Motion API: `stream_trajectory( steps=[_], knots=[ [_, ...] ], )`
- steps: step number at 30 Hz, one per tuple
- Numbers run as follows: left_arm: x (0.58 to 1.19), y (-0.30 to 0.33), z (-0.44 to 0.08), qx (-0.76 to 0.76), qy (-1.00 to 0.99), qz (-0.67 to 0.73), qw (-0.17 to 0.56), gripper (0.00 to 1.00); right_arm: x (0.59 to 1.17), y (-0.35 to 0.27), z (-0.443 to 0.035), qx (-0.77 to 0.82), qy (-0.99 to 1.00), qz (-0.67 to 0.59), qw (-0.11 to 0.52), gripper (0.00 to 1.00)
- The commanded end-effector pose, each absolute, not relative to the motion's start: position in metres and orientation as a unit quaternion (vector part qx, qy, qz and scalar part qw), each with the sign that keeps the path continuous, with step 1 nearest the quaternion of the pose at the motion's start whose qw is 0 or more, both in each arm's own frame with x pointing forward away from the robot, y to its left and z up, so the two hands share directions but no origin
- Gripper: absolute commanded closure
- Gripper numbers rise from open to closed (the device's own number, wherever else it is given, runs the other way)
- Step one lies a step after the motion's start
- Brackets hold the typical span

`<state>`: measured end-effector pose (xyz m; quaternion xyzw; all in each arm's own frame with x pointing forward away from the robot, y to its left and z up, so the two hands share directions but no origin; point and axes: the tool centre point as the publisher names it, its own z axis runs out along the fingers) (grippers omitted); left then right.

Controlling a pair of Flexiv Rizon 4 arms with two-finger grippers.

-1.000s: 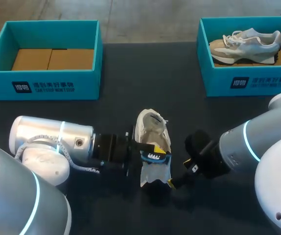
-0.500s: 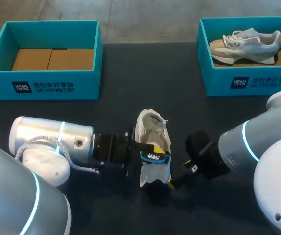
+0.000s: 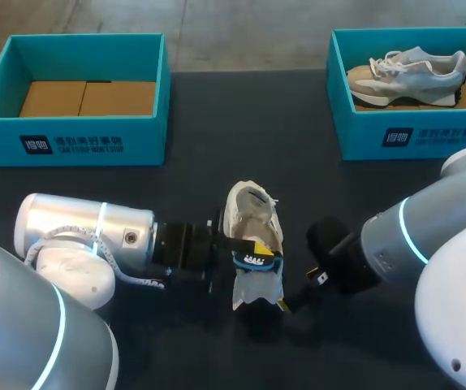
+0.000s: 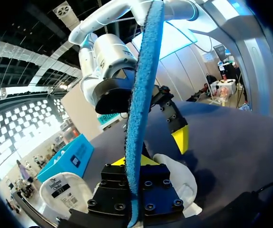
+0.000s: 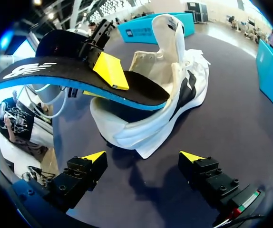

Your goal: Take the shoe out of the shoebox, open the shoe tongue, remove and reinsert the insole, then place the shoe into the shoebox

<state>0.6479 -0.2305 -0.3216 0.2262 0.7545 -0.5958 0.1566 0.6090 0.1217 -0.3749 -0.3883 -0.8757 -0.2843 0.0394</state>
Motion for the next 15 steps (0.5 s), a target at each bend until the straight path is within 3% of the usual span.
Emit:
stream_trajectory(
  steps=[1, 15],
  knots=[
    [0.6491, -0.2307, -0.3213, 0.226, 0.756, -0.594, 0.157, 1.0, 0.6094, 0.1147, -0.3722, -0.391, -0.874, -0.283, 0.046, 0.0],
    [0.6506, -0.2306, -0.3216, 0.226, 0.756, -0.594, 0.157, 1.0, 0.6096, 0.1129, -0.3741, -0.391, -0.879, -0.269, 0.05, 0.0]
  ],
)
